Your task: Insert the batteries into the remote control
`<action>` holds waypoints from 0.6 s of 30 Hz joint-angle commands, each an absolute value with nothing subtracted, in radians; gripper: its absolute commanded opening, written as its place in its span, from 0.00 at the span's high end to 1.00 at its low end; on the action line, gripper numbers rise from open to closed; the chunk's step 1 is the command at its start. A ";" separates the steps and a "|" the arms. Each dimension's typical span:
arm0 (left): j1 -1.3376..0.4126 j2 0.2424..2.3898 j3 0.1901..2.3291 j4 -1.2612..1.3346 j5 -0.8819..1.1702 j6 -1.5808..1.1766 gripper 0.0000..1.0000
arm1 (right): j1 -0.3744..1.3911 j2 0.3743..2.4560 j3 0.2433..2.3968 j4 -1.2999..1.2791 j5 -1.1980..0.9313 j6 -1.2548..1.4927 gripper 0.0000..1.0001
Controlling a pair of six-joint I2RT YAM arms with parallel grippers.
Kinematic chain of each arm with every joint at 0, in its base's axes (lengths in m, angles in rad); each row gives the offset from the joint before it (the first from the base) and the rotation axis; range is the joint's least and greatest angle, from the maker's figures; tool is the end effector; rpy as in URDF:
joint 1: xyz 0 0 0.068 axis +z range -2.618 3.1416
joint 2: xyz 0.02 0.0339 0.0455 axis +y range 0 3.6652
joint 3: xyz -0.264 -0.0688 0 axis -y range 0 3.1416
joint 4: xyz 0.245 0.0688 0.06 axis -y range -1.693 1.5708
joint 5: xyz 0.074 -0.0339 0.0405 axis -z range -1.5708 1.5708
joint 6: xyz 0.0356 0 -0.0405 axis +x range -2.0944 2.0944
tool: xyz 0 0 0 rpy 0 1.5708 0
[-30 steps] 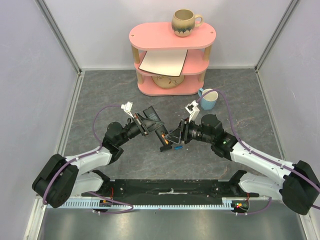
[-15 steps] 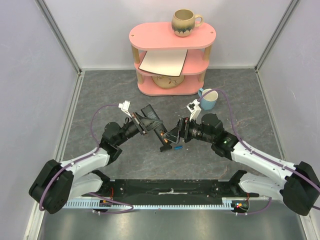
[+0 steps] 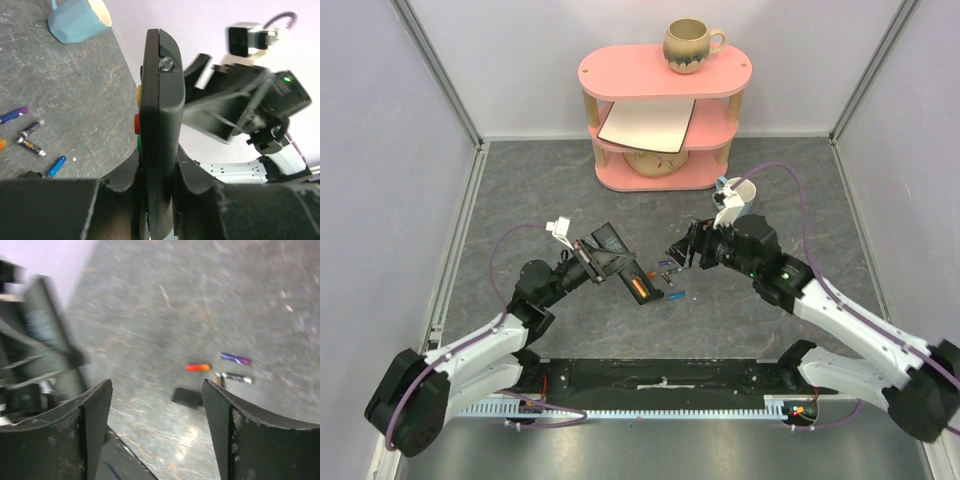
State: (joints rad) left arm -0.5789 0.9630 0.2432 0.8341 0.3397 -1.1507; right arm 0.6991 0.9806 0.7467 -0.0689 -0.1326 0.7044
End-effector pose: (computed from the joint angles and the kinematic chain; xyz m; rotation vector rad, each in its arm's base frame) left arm 0.1608 -0.1193 0.2261 -0.1624 1.6887 -1.6070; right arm 0.1727 0.1514 0.3018 -0.0932 2.0180 1.0601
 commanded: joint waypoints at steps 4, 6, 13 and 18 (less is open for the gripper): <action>-0.575 0.702 0.187 0.612 0.267 -1.074 0.98 | 0.736 1.187 0.727 -0.213 0.047 0.516 0.41; -0.575 0.655 0.178 0.553 0.259 -1.071 0.98 | 0.758 1.229 0.738 -0.232 0.087 0.503 0.41; -0.575 0.558 0.146 0.492 0.235 -1.060 0.98 | 0.929 1.322 0.758 -0.278 0.245 0.482 0.23; -0.575 0.574 0.155 0.492 0.259 -1.051 0.98 | 0.971 1.430 0.758 -0.284 0.298 0.526 0.22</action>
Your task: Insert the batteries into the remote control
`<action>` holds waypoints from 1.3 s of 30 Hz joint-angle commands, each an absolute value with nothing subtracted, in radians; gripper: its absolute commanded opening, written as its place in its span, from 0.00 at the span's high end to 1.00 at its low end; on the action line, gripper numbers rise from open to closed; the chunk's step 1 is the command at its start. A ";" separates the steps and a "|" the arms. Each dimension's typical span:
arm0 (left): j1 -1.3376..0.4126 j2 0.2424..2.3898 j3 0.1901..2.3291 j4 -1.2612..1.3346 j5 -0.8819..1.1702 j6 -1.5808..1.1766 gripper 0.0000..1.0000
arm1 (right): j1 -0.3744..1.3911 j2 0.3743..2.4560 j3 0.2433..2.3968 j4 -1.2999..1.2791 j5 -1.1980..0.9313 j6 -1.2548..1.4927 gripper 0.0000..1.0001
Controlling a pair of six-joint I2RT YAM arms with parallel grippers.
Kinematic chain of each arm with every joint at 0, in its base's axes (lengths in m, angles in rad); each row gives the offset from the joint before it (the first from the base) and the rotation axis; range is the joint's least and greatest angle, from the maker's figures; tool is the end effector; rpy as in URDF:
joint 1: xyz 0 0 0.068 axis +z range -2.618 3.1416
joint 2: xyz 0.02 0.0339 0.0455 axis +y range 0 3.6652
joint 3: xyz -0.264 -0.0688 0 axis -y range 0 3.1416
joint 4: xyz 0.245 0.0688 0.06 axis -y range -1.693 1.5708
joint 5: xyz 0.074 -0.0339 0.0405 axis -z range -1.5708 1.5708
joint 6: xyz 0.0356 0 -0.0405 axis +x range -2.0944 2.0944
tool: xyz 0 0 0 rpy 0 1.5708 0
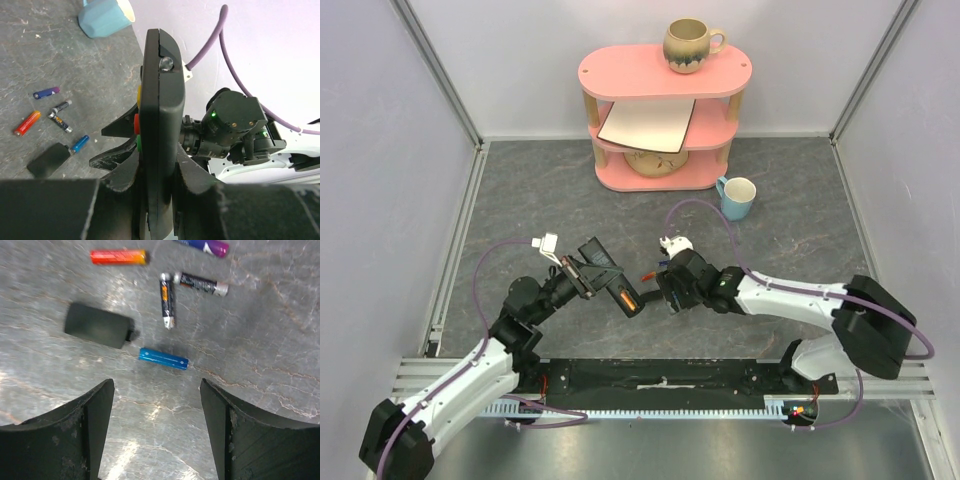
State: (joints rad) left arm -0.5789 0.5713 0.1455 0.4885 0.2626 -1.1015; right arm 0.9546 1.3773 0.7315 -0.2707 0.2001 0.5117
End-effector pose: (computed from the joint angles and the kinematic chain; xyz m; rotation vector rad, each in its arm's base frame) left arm 0.1238 -0.0920 0.2165 -0.2088 1.7088 -1.5021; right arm 0.1602 0.2140 0.1866 -0.4660 2.4577 0.3812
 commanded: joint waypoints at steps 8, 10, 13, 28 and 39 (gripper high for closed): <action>-0.575 0.572 0.152 0.489 0.261 -1.051 0.98 | 0.974 1.477 0.733 -0.242 0.342 0.558 0.23; -0.575 0.578 0.150 0.494 0.261 -1.052 0.98 | 0.976 1.486 0.739 -0.232 0.337 0.561 0.23; -0.575 0.578 0.146 0.505 0.256 -1.055 0.98 | 0.979 1.502 0.753 -0.227 0.327 0.569 0.23; -0.575 0.574 0.121 0.531 0.250 -1.072 0.98 | 0.986 1.552 0.769 -0.201 0.337 0.663 0.26; -0.575 0.551 0.110 0.525 0.250 -1.077 0.98 | 0.986 1.580 0.765 -0.187 0.328 0.676 0.38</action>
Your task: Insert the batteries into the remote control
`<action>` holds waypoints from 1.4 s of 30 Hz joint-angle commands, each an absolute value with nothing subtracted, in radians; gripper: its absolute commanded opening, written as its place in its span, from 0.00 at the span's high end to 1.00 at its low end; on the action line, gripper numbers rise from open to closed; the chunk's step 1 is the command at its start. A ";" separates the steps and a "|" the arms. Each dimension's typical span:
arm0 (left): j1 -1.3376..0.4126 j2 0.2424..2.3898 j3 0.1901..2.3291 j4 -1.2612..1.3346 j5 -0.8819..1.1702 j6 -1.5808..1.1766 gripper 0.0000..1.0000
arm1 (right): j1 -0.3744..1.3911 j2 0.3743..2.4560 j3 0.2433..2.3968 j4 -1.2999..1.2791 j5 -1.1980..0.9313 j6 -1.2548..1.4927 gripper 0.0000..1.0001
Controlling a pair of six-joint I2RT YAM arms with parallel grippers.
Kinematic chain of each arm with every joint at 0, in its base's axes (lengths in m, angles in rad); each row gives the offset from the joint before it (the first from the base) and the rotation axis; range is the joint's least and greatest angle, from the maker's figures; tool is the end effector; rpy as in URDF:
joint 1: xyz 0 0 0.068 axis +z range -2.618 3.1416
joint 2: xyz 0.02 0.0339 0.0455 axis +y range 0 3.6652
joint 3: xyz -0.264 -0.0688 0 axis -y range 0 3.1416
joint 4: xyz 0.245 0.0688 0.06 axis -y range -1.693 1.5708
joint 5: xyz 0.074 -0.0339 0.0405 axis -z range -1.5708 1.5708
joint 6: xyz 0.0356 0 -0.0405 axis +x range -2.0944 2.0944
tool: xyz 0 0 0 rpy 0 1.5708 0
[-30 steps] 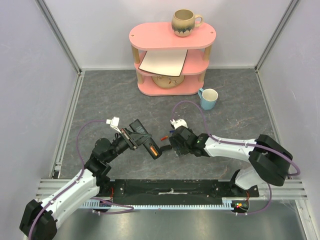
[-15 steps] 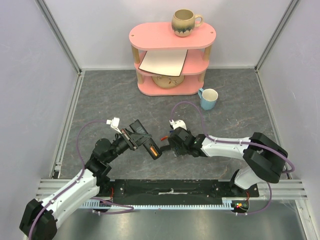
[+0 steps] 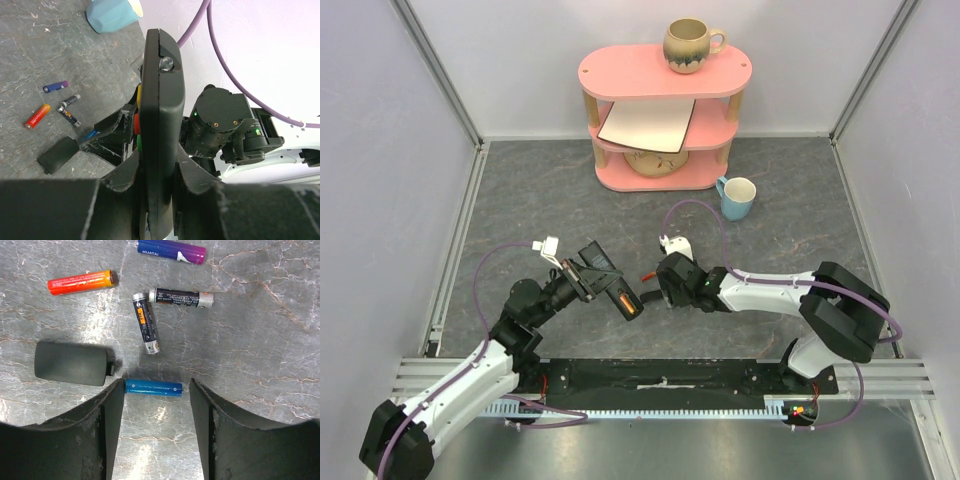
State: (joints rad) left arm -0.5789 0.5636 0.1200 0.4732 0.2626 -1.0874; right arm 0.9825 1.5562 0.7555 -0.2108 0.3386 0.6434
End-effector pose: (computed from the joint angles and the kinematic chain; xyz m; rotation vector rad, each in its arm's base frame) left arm 0.1223 -0.0910 0.2068 -0.2083 1.7418 -1.4794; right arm 0.1690 0.2321 0.1522 -0.3020 2.4939 0.2285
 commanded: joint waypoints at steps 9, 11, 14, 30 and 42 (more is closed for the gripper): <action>-0.575 0.557 0.106 0.528 0.249 -1.078 0.98 | 0.986 1.530 0.735 -0.186 0.337 0.692 0.59; -0.575 0.555 0.107 0.529 0.248 -1.080 0.98 | 0.985 1.505 0.733 -0.198 0.353 0.709 0.62; -0.575 0.555 0.110 0.529 0.249 -1.080 0.98 | 0.986 1.407 0.739 -0.236 0.397 0.754 0.66; -0.577 0.598 0.106 0.581 0.226 -1.112 0.98 | 0.730 1.298 0.735 -0.431 0.629 1.308 0.79; -0.577 0.629 0.097 0.603 0.221 -1.112 0.98 | 0.724 1.545 0.838 -0.640 0.650 1.561 0.73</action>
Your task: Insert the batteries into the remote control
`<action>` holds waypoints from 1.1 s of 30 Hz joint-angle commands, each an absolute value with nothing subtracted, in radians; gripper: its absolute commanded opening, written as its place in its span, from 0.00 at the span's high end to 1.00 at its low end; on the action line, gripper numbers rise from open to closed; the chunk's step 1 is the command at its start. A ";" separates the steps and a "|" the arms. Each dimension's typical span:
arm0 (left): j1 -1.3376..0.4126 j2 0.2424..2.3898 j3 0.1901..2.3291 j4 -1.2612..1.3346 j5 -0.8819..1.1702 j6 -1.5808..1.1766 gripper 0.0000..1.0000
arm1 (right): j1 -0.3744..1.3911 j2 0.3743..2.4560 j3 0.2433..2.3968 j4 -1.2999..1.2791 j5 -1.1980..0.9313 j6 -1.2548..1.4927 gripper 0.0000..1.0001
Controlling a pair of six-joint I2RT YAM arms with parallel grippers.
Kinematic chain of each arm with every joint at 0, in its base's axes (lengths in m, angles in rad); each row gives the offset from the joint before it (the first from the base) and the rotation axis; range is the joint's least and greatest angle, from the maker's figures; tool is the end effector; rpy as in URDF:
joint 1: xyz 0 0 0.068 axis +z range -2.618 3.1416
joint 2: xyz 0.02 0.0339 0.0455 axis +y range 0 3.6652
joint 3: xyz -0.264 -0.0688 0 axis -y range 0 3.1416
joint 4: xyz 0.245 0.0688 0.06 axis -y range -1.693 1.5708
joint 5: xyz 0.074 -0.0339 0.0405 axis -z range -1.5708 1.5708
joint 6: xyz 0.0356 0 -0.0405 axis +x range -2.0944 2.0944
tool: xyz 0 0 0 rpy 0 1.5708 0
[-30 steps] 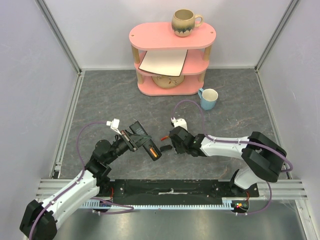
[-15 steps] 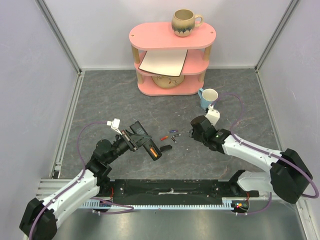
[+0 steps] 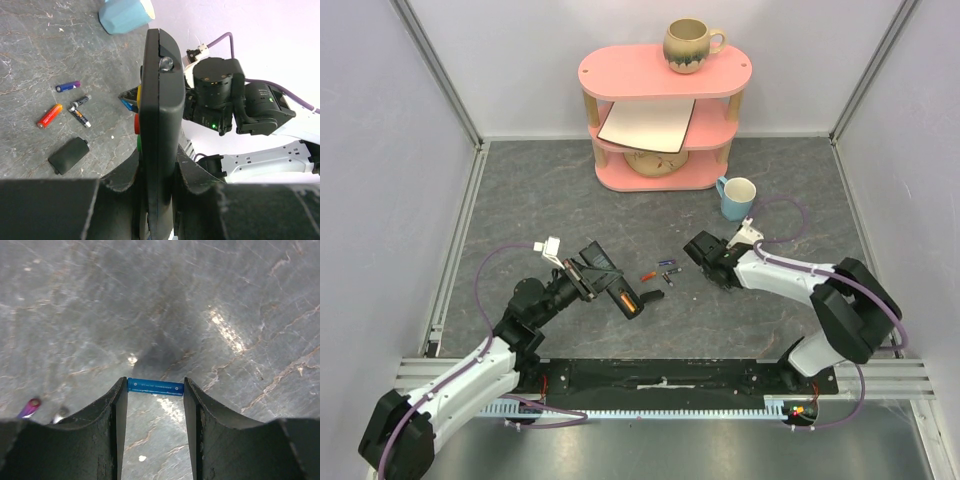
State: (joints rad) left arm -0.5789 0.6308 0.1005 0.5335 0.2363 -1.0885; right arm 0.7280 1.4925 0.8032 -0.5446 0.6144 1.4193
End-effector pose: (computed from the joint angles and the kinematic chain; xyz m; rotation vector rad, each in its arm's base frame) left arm 0.1270 -0.0929 0.1974 -0.2414 1.7604 -1.4514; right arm 0.2082 0.1581 0.1699 0.9536 2.2584 -0.0045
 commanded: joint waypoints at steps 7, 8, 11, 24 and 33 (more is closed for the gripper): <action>-0.577 0.635 0.094 0.600 0.224 -1.117 0.98 | 0.724 1.589 0.847 -0.612 0.608 1.537 0.62; -0.577 0.634 0.095 0.597 0.224 -1.117 0.98 | 0.724 1.588 0.847 -0.608 0.604 1.534 0.59; -0.577 0.635 0.097 0.592 0.222 -1.115 0.98 | 0.724 1.589 0.851 -0.604 0.591 1.511 0.45; -0.578 0.660 0.104 0.589 0.242 -1.111 0.98 | 0.765 1.477 0.949 -0.595 0.557 1.128 0.20; -0.577 0.660 0.097 0.592 0.247 -1.104 0.98 | 0.781 1.413 0.922 -0.495 0.469 0.349 0.30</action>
State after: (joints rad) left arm -0.5789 0.6624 0.0917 0.5335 0.2379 -1.0889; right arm 0.7826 1.3994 0.9123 -0.5041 0.4870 0.7197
